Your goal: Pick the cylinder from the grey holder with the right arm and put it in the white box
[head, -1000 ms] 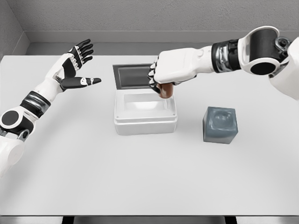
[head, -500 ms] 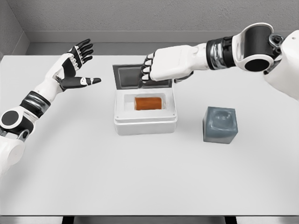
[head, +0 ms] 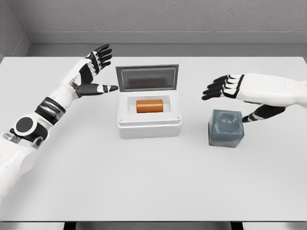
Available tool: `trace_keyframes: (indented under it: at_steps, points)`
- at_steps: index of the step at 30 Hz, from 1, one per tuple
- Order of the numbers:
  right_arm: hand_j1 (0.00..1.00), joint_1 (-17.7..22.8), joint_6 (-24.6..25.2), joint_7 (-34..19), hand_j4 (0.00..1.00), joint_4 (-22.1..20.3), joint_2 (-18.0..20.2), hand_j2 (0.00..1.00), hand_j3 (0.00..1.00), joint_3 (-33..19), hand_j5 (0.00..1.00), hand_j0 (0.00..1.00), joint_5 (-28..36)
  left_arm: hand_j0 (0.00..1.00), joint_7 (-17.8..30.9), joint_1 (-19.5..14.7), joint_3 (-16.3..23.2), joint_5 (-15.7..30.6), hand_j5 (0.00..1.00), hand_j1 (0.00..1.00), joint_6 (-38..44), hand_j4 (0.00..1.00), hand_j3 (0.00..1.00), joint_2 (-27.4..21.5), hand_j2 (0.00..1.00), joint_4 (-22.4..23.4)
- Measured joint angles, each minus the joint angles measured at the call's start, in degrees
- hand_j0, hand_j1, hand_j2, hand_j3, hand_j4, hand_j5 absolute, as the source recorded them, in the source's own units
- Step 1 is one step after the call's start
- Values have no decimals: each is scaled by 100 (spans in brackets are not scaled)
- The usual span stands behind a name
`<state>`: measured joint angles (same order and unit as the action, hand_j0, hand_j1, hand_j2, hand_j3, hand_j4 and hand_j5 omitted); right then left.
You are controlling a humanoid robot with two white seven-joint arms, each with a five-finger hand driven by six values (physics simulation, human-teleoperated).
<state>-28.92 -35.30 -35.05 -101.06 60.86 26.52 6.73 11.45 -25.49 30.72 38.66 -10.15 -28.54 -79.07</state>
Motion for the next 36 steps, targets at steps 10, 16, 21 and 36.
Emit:
trace_keyframes:
  at_steps: [10, 16, 21, 36]
  points:
    - [100, 2400, 13, 2, 100, 300, -1556, 100, 100, -2400, 100, 100, 728, 100, -2, 326, 70, -254, 100, 100, 12, 100, 100, 172, 100, -437]
    - [100, 2400, 15, 3, 100, 587, -1822, 100, 100, -2701, 100, 100, 700, 100, -14, 484, 11, -399, 100, 100, -11, 100, 100, 148, 100, -717]
    - [100, 2400, 14, 2, 100, 599, -1888, 100, 100, -2738, 100, 100, 696, 100, -7, 580, -286, -407, 100, 100, -26, 100, 100, 132, 100, -846]
    - [100, 2400, 14, 2, 100, 643, -1959, 100, 100, -2720, 100, 100, 687, 100, -37, 1433, -1707, -412, 100, 100, -326, 100, 100, -1456, 100, -568]
